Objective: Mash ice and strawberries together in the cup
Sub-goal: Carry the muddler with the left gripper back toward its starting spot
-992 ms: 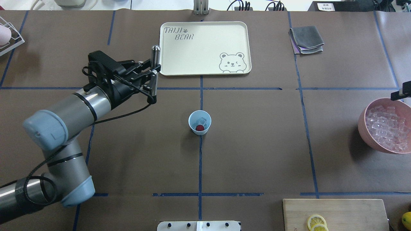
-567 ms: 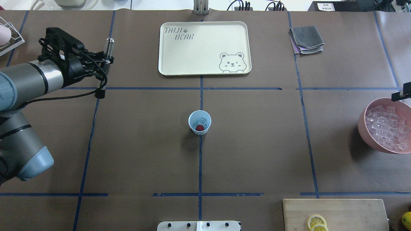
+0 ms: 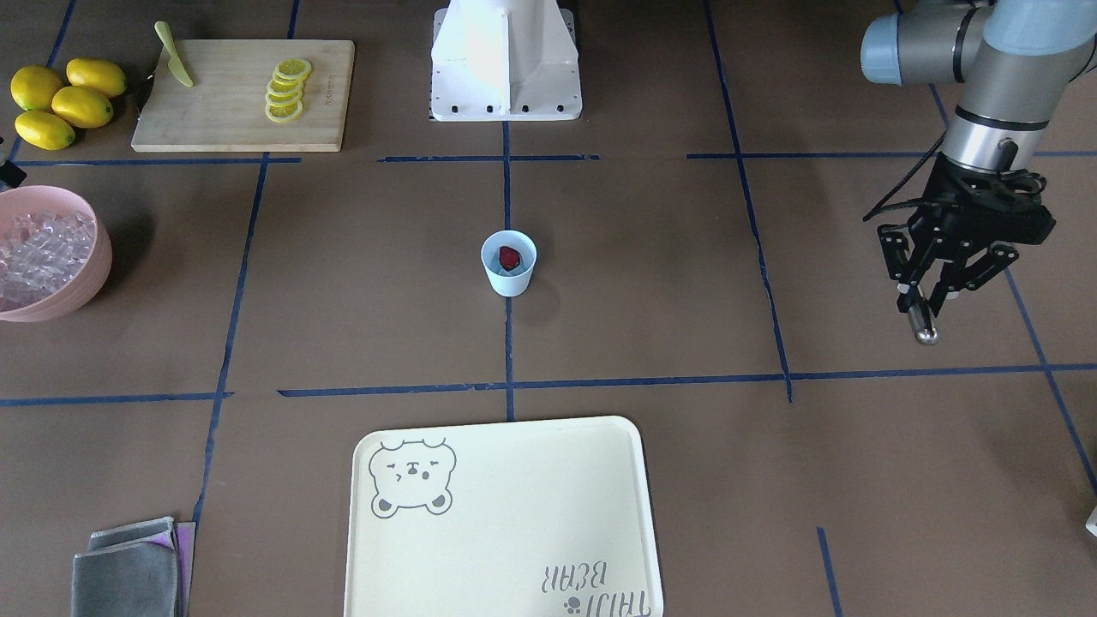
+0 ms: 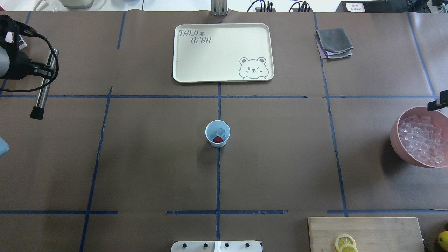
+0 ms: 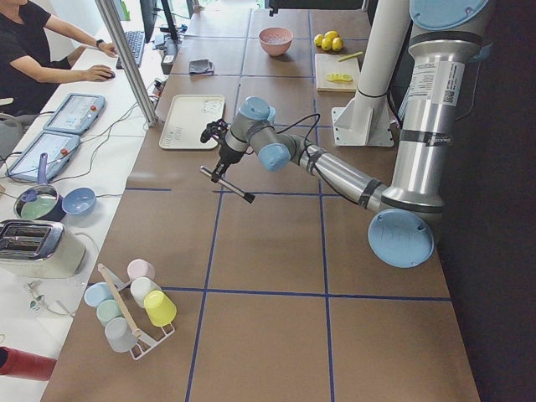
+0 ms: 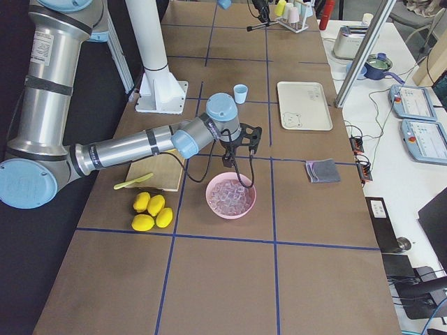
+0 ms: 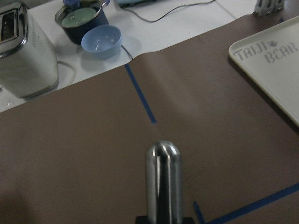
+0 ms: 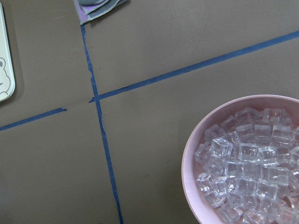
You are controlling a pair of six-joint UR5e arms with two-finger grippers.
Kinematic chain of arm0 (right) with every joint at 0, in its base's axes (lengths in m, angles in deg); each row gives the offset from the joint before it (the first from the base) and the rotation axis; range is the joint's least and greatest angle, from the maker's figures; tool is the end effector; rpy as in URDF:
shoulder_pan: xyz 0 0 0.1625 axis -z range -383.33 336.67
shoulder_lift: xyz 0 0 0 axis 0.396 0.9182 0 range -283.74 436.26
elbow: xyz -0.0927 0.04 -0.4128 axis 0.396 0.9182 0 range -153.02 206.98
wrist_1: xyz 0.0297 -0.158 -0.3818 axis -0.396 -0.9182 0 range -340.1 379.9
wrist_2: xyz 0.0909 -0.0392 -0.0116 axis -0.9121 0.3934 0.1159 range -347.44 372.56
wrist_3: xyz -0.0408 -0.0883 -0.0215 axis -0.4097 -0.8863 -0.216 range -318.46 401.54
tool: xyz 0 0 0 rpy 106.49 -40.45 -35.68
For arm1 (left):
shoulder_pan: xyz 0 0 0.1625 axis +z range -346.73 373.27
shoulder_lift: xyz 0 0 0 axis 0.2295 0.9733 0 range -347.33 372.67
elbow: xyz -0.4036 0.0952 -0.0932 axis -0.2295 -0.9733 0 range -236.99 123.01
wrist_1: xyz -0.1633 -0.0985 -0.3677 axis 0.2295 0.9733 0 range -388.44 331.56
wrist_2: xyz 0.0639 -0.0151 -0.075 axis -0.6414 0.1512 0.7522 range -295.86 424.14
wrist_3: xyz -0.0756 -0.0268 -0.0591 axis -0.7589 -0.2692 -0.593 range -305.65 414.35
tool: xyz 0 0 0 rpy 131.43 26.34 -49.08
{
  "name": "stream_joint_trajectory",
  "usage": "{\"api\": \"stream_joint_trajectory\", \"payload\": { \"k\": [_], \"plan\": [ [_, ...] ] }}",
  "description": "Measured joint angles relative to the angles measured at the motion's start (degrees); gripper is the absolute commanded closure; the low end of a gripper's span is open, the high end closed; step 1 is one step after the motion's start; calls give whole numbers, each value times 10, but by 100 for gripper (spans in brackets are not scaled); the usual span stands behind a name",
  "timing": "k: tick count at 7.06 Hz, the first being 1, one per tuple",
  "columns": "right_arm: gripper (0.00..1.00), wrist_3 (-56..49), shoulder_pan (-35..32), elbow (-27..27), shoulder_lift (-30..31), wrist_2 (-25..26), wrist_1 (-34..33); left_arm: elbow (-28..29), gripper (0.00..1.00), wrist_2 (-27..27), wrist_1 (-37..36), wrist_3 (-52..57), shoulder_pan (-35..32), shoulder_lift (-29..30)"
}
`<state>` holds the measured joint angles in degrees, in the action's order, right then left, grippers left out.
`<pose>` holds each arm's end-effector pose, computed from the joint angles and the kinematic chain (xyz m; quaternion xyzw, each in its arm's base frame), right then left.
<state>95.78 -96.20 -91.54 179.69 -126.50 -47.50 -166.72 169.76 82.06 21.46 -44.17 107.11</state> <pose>-0.0620 -0.3982 0.4645 0.0095 -0.4906 0.1468 0.8589 0.1949 -0.5032 0.4238 0.2488 0.3093 0.0490 0.9165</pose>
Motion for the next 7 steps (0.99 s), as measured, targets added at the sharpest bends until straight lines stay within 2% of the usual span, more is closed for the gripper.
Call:
{"api": "stream_joint_trajectory", "payload": {
  "k": [1, 3, 5, 7],
  "plan": [
    [0, -7, -2, 0, 3, 0, 0, 7, 93, 38, -21, -2, -15, -25],
    [0, -18, -9, -1, 11, 0, 1, 71, 92, 99, -31, -12, -32, -45],
    [0, -20, -12, -3, 17, 0, 1, 145, 91, 116, -27, -15, -36, -42],
    [0, -20, -12, -4, 18, 0, 1, 172, 91, 118, -26, -13, -39, -40]
  ]
}}
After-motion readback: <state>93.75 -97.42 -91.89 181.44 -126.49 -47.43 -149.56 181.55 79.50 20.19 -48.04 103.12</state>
